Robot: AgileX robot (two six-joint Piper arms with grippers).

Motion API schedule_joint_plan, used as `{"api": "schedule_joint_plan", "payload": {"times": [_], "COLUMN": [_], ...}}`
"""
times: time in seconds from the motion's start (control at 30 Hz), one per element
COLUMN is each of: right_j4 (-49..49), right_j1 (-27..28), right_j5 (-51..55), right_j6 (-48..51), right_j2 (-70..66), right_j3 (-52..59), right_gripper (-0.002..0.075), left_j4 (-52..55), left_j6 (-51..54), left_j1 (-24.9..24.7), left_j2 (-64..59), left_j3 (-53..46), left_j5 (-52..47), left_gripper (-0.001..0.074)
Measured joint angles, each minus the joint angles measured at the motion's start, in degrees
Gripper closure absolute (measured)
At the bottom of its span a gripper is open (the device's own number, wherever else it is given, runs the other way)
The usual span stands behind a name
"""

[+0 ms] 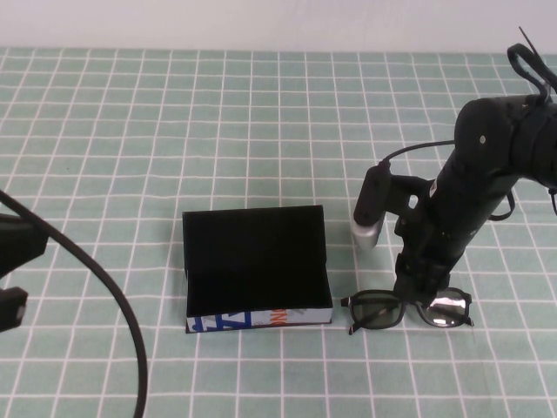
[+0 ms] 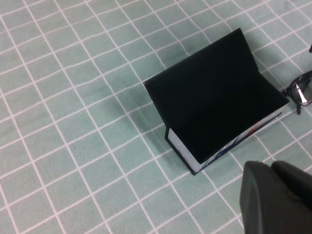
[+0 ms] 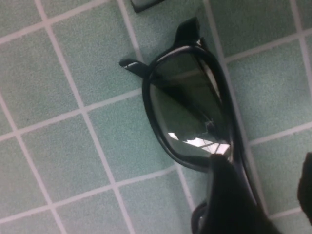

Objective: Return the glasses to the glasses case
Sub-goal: Pick up the glasses from the table

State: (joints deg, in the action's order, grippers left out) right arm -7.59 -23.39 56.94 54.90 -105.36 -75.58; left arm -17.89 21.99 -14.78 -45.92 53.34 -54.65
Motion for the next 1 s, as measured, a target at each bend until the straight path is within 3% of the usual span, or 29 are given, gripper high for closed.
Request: {"api": "schedule_joint_plan", "payload": {"times": [0.8, 1.0], "right_j4": [1.38, 1.22], "right_j1": [0.00, 0.00], "right_j5": [-1.47, -1.47], "right_j6": [0.04, 0.04], "right_j2": [-4.63, -4.63], "right_j3": [-0.14, -0.14], "right_gripper": [0.0431, 0.0482], "left_j4": [-0.14, -0.14], "left_j6": [0.00, 0.00], "left_j1": [0.00, 0.00], "left_j2": [0.00, 0.00], "left_j3": [0.00, 0.00], "left_j5": [0.00, 0.21], "left_gripper": [0.0737, 0.0737]}}
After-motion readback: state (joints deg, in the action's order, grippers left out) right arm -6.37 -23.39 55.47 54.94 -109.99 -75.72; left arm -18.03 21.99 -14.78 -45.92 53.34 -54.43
